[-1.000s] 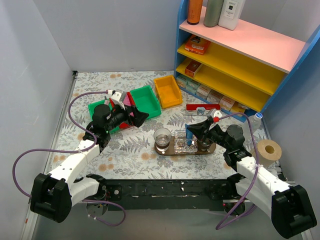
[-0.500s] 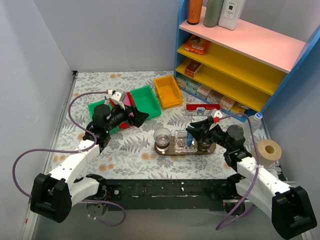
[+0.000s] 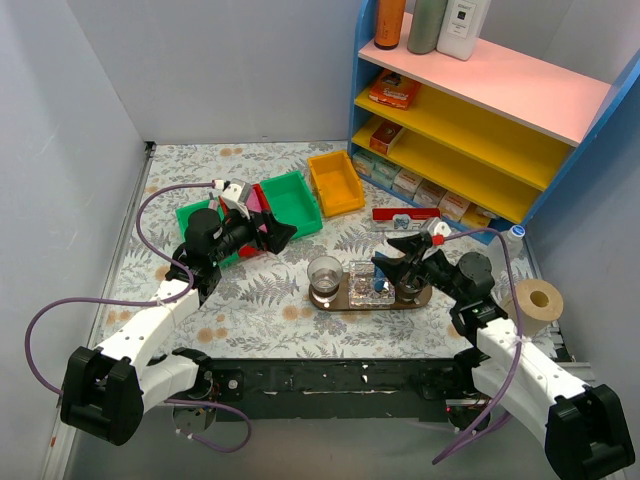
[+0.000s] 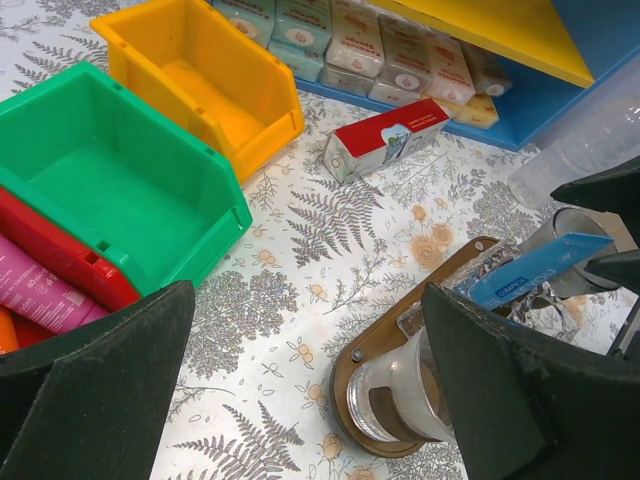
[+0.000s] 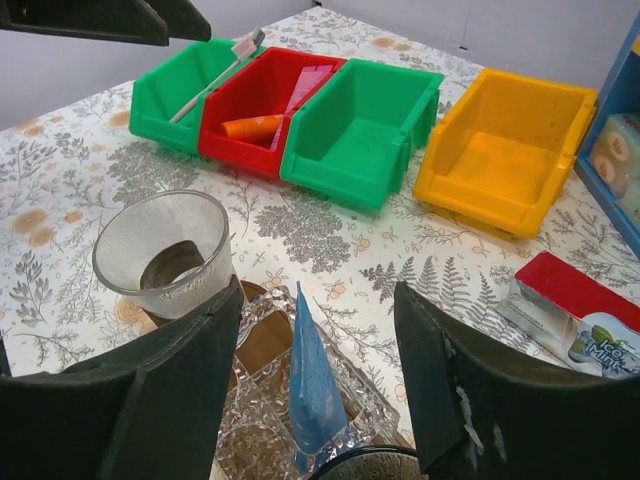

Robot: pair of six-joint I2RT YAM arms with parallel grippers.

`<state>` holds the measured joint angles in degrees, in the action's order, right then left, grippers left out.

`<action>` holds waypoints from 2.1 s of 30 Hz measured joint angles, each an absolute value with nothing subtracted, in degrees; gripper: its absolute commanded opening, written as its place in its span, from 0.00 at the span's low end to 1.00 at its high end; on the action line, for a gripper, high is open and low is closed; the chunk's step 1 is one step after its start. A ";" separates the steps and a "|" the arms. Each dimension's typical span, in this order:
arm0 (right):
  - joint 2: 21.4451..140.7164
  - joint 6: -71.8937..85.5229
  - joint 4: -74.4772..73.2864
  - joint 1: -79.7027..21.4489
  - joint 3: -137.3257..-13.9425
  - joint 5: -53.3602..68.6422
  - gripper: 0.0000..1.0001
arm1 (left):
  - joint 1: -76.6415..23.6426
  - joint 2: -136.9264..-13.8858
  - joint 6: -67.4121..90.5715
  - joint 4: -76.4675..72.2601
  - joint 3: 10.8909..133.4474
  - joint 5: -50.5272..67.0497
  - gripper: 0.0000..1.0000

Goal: Prepare toiletry sets of a toothbrush and toothpaste on the tray

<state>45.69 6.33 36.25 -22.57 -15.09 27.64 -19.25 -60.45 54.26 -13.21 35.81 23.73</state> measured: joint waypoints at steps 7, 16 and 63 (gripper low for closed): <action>44.18 7.40 35.70 -22.57 -15.70 25.28 0.77 | -19.25 -60.55 54.98 -11.70 35.83 20.91 0.98; 41.39 8.03 34.83 -22.48 -17.50 22.63 0.83 | -19.25 -61.65 55.24 -9.30 36.58 16.93 0.98; 19.94 -0.95 -7.25 -21.71 -34.48 7.66 0.81 | -10.94 -94.43 64.38 9.87 62.13 -2.83 0.49</action>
